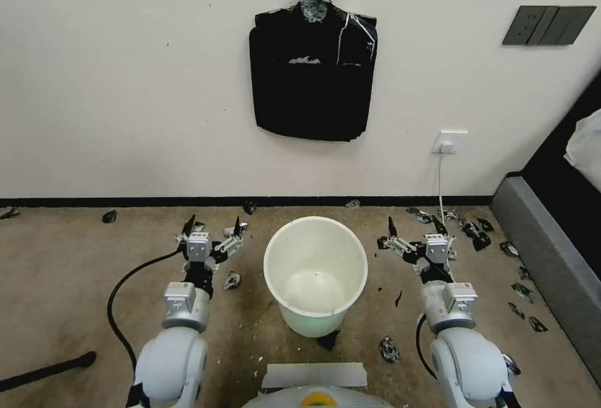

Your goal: Place a trash bag onto the trash bin.

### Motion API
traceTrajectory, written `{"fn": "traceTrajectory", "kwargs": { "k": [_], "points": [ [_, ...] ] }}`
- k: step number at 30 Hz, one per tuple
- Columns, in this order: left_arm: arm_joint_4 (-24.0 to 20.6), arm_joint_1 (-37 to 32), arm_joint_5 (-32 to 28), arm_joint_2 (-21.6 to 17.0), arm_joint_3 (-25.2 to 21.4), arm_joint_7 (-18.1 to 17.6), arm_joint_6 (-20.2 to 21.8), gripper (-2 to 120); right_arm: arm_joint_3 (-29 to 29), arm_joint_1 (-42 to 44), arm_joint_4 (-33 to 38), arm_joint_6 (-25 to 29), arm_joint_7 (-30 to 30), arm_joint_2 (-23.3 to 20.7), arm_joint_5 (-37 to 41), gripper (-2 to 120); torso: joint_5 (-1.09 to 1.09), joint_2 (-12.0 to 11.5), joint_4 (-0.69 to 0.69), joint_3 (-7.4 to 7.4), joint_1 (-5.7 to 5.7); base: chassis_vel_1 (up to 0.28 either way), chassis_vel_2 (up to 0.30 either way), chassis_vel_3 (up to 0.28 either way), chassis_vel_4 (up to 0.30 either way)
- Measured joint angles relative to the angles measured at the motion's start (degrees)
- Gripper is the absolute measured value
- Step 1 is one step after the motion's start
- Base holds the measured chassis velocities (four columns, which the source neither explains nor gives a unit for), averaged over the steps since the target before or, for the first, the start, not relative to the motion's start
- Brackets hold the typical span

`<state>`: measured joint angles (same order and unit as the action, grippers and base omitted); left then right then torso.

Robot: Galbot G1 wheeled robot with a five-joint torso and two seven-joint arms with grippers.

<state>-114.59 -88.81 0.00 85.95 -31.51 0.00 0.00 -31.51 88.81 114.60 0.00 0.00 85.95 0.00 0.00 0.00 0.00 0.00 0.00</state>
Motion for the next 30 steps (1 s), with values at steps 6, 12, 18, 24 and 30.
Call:
{"fn": "traceTrajectory", "kwargs": {
  "k": [6,12,18,24,30],
  "points": [
    [0.00,0.00,0.00,0.00,0.00,0.00,0.00,100,0.00,0.00,0.00,0.00,0.00,0.00,0.00,100,0.00,0.00,0.00,0.00,0.00,0.000,0.000,0.000,0.000],
    [0.00,0.00,0.00,0.00,0.00,0.00,0.00,100,0.00,0.00,0.00,0.00,0.00,0.00,0.00,100,0.00,0.00,0.00,0.00,0.00,0.000,0.000,0.000,0.000],
    [0.00,0.00,0.00,0.00,0.00,0.00,0.00,100,0.00,0.00,0.00,0.00,0.00,0.00,0.00,100,0.00,0.00,0.00,0.00,0.00,0.000,0.000,0.000,0.000],
    [0.00,0.00,0.00,0.00,0.00,0.00,0.00,100,0.00,0.00,0.00,0.00,0.00,0.00,0.00,100,0.00,0.00,0.00,0.00,0.00,0.000,0.000,0.000,0.000],
    [-0.01,-0.01,0.00,0.00,0.00,-0.01,-0.01,100,0.00,0.00,0.00,0.00,0.00,0.00,0.00,100,0.00,0.00,0.00,0.00,0.00,0.000,0.000,0.000,0.000]
  ]
}}
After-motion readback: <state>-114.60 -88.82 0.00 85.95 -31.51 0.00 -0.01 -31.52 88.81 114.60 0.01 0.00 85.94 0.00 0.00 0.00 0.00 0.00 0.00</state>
